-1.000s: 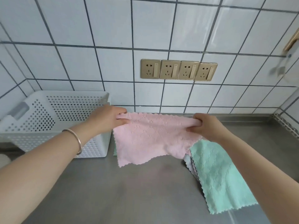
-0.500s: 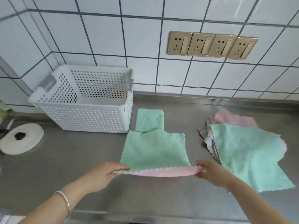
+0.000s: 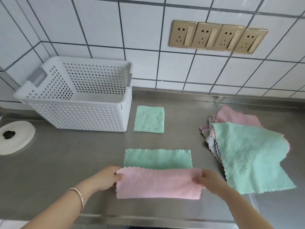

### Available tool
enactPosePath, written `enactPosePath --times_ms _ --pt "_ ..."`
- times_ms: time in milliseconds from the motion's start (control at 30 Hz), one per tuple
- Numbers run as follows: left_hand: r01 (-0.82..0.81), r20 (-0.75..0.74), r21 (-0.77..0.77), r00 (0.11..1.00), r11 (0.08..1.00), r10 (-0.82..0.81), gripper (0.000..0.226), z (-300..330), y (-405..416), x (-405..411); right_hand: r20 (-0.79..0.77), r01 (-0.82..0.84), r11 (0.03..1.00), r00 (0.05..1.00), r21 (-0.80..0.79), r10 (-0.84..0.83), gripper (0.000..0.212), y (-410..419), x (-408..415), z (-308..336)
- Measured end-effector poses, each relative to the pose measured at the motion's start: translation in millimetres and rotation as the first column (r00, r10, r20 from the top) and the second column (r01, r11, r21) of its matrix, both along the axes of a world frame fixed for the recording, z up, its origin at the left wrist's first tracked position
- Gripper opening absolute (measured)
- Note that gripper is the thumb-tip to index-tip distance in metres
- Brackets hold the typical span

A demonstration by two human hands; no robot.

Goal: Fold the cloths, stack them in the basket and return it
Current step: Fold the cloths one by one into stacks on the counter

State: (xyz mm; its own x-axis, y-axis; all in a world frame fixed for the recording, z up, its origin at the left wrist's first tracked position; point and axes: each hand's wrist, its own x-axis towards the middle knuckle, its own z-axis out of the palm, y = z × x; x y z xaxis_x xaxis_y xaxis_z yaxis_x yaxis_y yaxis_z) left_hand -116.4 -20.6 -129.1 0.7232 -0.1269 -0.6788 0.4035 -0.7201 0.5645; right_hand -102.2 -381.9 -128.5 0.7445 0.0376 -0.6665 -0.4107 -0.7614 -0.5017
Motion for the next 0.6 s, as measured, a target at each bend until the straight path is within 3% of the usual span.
enactPosePath --times_ms 67,100,233,433,600 --pt "-0.236 0.002 -0.085 0.972 0.968 0.237 0.016 -2 -7 9 0.049 0.244 0.964 0.967 0.102 -0.250 0.010 6 7 -9" --pt "-0.291 0.024 -0.084 0.956 0.953 0.294 0.017 -4 -11 14 0.088 0.289 0.953 0.951 0.090 -0.296 0.012 10 10 -10" --pt "-0.331 0.168 0.078 0.934 0.940 0.315 0.022 -18 -23 29 0.192 0.310 0.951 0.933 0.001 -0.304 0.012 29 17 -16" --pt "-0.341 0.230 0.224 0.929 0.913 0.291 0.041 -33 -29 41 0.262 0.335 0.942 0.910 -0.003 -0.322 0.004 34 32 -26" --pt "-0.313 0.278 0.323 0.934 0.893 0.226 0.040 -40 -33 48 0.267 0.372 0.928 0.898 -0.030 -0.351 0.011 32 36 -35"
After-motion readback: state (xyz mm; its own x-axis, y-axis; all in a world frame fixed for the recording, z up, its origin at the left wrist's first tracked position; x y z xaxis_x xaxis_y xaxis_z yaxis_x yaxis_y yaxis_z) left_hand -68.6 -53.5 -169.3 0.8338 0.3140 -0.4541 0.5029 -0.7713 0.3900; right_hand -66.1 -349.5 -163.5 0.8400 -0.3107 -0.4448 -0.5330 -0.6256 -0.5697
